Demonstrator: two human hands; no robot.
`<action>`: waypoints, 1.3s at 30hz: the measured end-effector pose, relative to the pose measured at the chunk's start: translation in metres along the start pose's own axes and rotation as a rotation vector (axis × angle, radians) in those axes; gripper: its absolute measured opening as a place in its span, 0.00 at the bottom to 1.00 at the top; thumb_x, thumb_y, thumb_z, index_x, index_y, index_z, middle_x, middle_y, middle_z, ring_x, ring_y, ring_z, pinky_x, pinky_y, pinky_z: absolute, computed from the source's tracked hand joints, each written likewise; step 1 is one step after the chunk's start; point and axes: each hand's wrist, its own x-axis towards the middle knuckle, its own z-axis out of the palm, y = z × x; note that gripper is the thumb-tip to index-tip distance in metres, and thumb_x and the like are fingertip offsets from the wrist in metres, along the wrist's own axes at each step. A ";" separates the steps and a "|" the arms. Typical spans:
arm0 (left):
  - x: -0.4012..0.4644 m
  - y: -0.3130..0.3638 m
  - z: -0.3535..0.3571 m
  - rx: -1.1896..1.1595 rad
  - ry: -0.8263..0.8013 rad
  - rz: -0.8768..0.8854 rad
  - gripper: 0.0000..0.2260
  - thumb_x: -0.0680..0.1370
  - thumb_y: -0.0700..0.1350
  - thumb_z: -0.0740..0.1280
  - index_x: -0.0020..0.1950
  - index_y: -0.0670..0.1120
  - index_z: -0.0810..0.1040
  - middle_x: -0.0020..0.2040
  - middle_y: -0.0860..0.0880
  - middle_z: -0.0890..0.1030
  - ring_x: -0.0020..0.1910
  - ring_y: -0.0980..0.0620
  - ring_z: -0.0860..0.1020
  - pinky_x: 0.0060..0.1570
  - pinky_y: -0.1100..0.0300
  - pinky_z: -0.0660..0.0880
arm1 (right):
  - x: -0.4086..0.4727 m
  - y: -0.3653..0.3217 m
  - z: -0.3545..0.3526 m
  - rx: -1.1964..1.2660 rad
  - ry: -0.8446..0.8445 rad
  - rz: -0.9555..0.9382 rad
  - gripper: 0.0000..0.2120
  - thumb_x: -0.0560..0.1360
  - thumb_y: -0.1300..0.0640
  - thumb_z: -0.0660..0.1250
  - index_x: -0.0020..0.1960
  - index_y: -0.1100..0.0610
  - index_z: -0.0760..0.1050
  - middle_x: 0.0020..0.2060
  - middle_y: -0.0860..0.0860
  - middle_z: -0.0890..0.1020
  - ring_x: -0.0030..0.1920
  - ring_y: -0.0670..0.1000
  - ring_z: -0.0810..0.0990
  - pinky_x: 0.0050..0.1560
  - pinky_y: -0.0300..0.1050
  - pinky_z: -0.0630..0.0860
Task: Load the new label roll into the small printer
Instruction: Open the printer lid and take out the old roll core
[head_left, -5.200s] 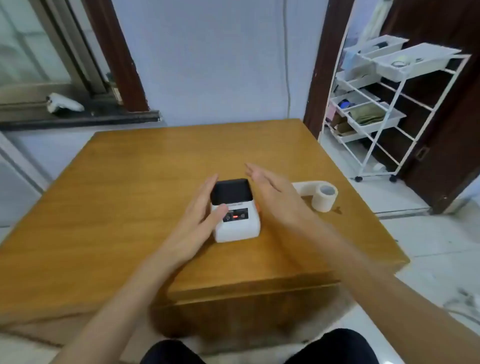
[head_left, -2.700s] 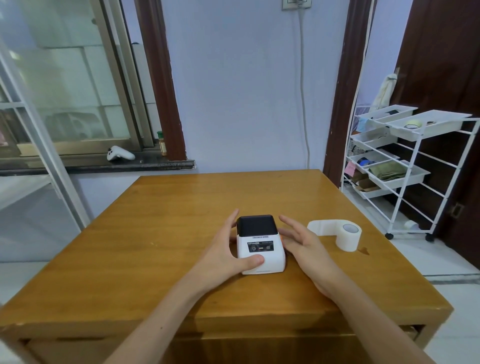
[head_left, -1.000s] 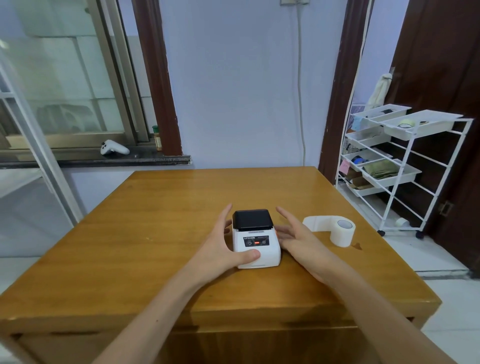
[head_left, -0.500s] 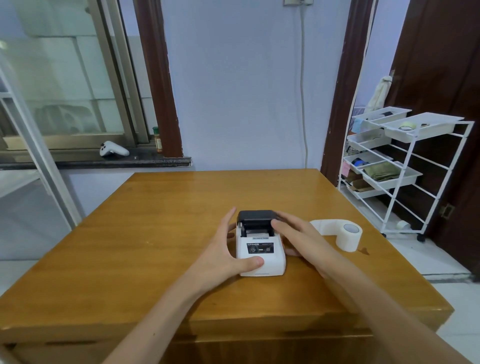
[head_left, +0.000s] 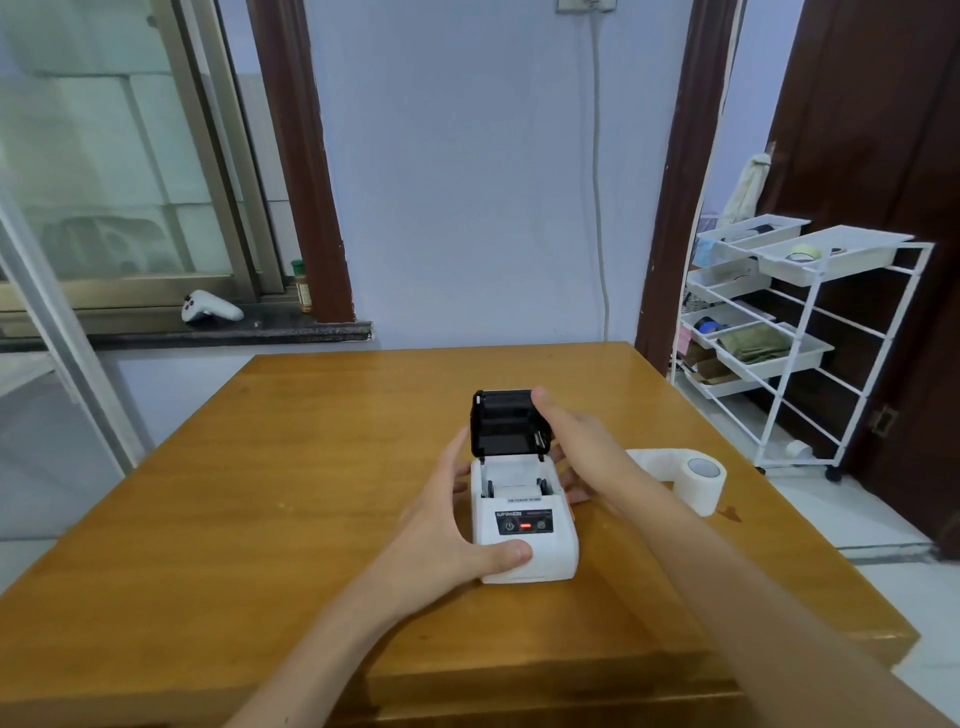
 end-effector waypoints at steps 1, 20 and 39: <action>0.000 0.001 0.000 0.006 0.002 -0.002 0.50 0.60 0.63 0.80 0.63 0.85 0.45 0.66 0.72 0.68 0.70 0.68 0.67 0.72 0.55 0.65 | 0.002 0.000 0.001 0.002 0.008 0.007 0.34 0.72 0.28 0.55 0.51 0.57 0.80 0.36 0.52 0.83 0.37 0.55 0.82 0.47 0.55 0.81; 0.002 -0.001 0.000 -0.072 0.090 -0.093 0.28 0.80 0.63 0.55 0.79 0.64 0.51 0.66 0.65 0.71 0.67 0.62 0.70 0.69 0.56 0.64 | -0.025 -0.009 -0.006 -0.535 0.163 -0.372 0.06 0.73 0.56 0.67 0.39 0.53 0.81 0.37 0.50 0.84 0.41 0.53 0.82 0.44 0.50 0.80; 0.003 -0.005 -0.002 -0.085 0.149 -0.131 0.35 0.70 0.75 0.47 0.77 0.67 0.57 0.73 0.56 0.71 0.74 0.54 0.66 0.73 0.52 0.61 | 0.006 -0.026 -0.001 -0.791 -0.503 -0.145 0.11 0.74 0.55 0.71 0.55 0.56 0.83 0.34 0.54 0.73 0.28 0.49 0.62 0.26 0.43 0.57</action>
